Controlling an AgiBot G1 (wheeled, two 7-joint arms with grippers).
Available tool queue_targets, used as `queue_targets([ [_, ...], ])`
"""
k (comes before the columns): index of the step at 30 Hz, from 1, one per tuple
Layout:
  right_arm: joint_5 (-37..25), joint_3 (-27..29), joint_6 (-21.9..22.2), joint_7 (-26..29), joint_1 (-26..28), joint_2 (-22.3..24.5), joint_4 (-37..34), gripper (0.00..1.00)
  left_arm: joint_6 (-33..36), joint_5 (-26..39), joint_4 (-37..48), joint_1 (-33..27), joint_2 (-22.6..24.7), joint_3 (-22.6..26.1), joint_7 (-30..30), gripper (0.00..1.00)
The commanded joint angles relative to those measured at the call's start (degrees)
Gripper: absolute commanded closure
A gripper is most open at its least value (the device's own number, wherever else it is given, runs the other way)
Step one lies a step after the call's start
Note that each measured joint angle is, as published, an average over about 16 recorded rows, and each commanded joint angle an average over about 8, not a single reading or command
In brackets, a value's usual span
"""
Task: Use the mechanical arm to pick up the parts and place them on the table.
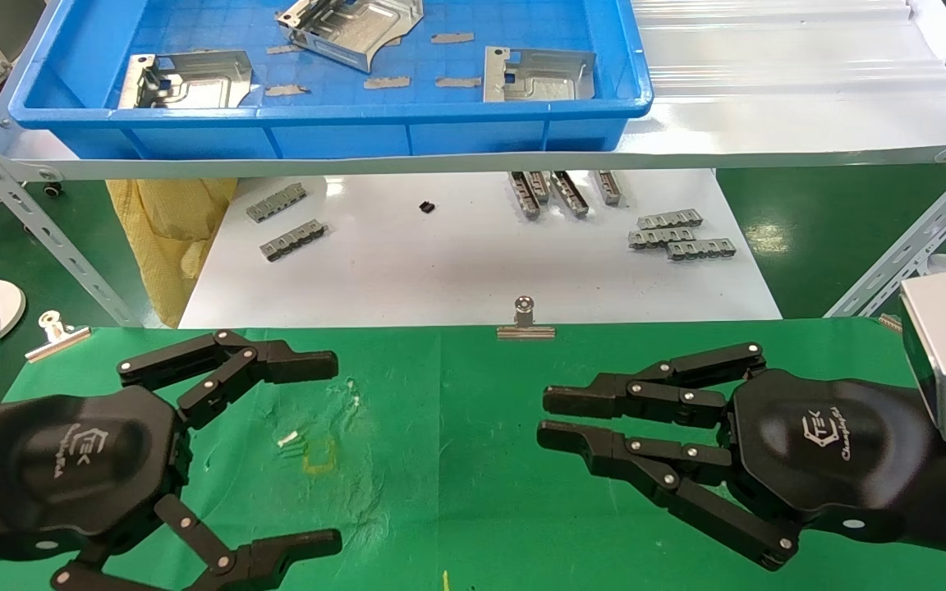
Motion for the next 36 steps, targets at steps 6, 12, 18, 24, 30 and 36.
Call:
queue_targets([
  [6, 0.0, 0.0, 0.0, 0.0, 0.0, 0.0, 0.0, 0.47, 0.0, 0.0, 0.0, 0.0, 0.0, 0.0, 0.0, 0.0],
  [12, 0.0, 0.0, 0.0, 0.0, 0.0, 0.0, 0.0, 0.25, 0.0, 0.0, 0.0, 0.0, 0.0, 0.0, 0.0, 0.0],
  [18, 0.0, 0.0, 0.0, 0.0, 0.0, 0.0, 0.0, 1.0, 0.0, 0.0, 0.0, 0.0, 0.0, 0.0, 0.0, 0.0],
  [24, 0.0, 0.0, 0.0, 0.0, 0.0, 0.0, 0.0, 1.0, 0.0, 0.0, 0.0, 0.0, 0.0, 0.0, 0.0, 0.0],
  [30, 0.0, 0.0, 0.0, 0.0, 0.0, 0.0, 0.0, 1.0, 0.0, 0.0, 0.0, 0.0, 0.0, 0.0, 0.0, 0.0],
  [36, 0.0, 0.0, 0.0, 0.0, 0.0, 0.0, 0.0, 1.0, 0.0, -0.01, -0.02, 0.01, -0.01, -0.01, -0.01, 0.0],
])
